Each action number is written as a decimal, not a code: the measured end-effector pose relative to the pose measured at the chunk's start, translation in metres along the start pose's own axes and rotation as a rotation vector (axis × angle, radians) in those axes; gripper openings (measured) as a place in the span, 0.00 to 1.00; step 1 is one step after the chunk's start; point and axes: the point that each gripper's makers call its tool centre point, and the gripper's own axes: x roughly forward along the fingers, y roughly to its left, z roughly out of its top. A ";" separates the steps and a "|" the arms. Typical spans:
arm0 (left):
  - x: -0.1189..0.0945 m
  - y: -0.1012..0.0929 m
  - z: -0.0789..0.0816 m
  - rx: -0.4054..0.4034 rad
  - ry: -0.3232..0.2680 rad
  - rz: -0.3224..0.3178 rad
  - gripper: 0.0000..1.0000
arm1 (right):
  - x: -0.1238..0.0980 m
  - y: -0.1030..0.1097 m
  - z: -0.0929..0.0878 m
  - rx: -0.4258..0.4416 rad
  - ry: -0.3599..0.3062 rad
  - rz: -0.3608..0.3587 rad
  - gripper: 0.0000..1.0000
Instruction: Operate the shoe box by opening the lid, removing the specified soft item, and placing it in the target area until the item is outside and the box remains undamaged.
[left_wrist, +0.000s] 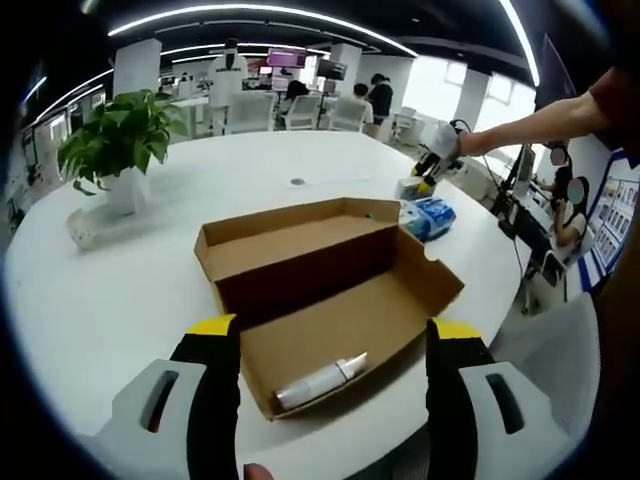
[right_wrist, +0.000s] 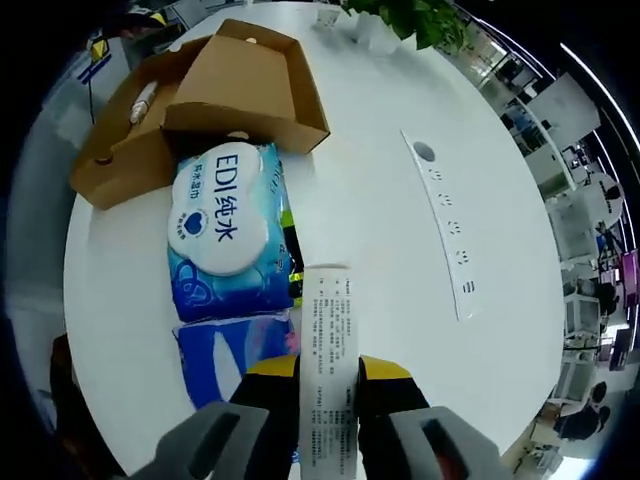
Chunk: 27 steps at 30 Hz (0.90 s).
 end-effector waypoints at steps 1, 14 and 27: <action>0.000 0.000 -0.001 0.001 0.005 0.001 0.75 | 0.002 0.000 0.000 0.000 0.000 0.004 0.17; 0.007 0.004 -0.011 0.014 0.048 0.022 0.75 | 0.023 -0.001 -0.010 -0.028 0.024 0.030 0.17; 0.008 0.006 -0.010 0.003 0.051 0.022 0.75 | 0.031 0.000 -0.022 -0.072 0.061 0.059 0.17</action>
